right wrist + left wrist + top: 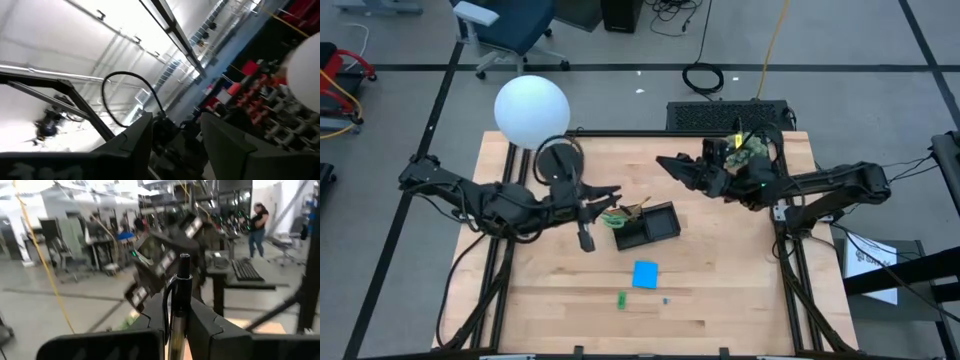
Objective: Pick and place office supplies into organizer
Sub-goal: Put the black pen into the black desk organizer
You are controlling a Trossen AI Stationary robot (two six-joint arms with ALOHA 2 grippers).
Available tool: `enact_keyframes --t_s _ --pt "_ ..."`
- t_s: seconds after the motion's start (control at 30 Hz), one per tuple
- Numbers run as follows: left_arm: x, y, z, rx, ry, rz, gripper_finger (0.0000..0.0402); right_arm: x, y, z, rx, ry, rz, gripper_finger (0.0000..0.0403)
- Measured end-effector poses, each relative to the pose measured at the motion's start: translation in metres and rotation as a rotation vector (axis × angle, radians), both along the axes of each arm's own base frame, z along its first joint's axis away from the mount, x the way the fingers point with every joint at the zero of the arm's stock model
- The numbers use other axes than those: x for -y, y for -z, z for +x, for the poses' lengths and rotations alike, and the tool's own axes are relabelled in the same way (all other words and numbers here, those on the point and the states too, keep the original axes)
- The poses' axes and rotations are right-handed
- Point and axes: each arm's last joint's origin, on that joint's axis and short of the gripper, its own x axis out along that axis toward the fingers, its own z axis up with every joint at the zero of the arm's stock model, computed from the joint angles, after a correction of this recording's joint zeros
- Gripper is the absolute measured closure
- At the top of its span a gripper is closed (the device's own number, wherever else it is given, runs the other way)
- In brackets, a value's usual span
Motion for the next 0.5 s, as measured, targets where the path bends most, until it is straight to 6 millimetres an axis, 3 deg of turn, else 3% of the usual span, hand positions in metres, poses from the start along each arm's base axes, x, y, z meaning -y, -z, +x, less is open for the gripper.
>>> enact_keyframes --t_s 0.33,0.5 --pt "-0.004 0.014 0.004 -0.088 0.033 -0.006 0.0367 -0.001 -0.002 -0.008 -0.092 0.000 -0.017 0.0248" --pt "-0.017 0.041 0.013 -0.069 0.015 -0.044 0.0367 -0.003 -0.001 -0.008 -0.101 -0.004 -0.015 0.0248"
